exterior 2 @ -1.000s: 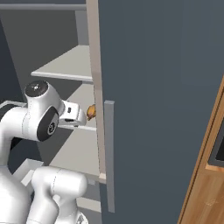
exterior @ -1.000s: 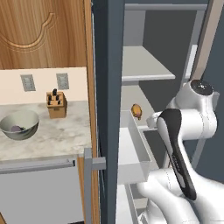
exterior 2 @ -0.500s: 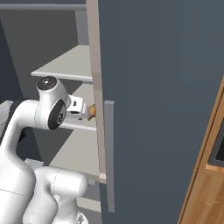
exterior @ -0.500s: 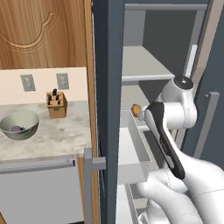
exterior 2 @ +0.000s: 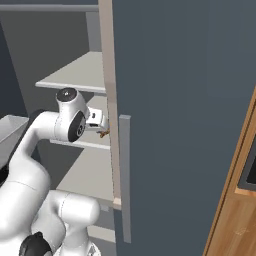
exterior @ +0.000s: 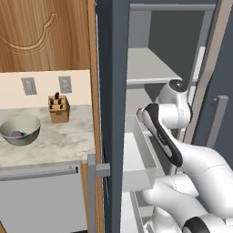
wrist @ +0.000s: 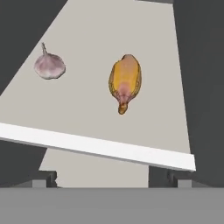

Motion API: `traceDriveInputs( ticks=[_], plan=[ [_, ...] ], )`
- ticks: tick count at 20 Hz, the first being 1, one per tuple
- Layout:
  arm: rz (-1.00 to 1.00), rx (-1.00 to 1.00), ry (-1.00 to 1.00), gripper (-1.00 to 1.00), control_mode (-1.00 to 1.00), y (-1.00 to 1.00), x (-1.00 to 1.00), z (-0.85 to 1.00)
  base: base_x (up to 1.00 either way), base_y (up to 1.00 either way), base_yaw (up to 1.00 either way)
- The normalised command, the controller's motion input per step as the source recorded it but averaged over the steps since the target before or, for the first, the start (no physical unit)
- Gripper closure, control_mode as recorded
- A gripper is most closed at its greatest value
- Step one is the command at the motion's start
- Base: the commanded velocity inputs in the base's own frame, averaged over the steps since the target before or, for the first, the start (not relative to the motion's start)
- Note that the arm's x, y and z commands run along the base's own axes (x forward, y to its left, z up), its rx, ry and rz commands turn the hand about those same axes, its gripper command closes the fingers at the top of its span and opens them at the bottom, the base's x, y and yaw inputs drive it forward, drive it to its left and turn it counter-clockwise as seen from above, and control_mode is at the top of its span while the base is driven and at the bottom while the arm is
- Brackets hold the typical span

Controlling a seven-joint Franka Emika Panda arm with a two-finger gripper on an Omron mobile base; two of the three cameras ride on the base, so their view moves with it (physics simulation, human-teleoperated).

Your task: Take the eggplant, chicken drumstick, and garlic from the freezer and place them in the bowl on the counter.

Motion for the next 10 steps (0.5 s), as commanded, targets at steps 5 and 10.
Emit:
traceDriveInputs(
  ticks=[5,10],
  plan=[
    [0.00,0.00,-0.01,-1.00,-1.00,0.00,0.40,-0.35,0.00,0.00,0.00],
    [0.00,0.01,-0.05,-1.00,-1.00,-0.01,0.41,-0.20,0.00,0.00,0.00]
  ],
)
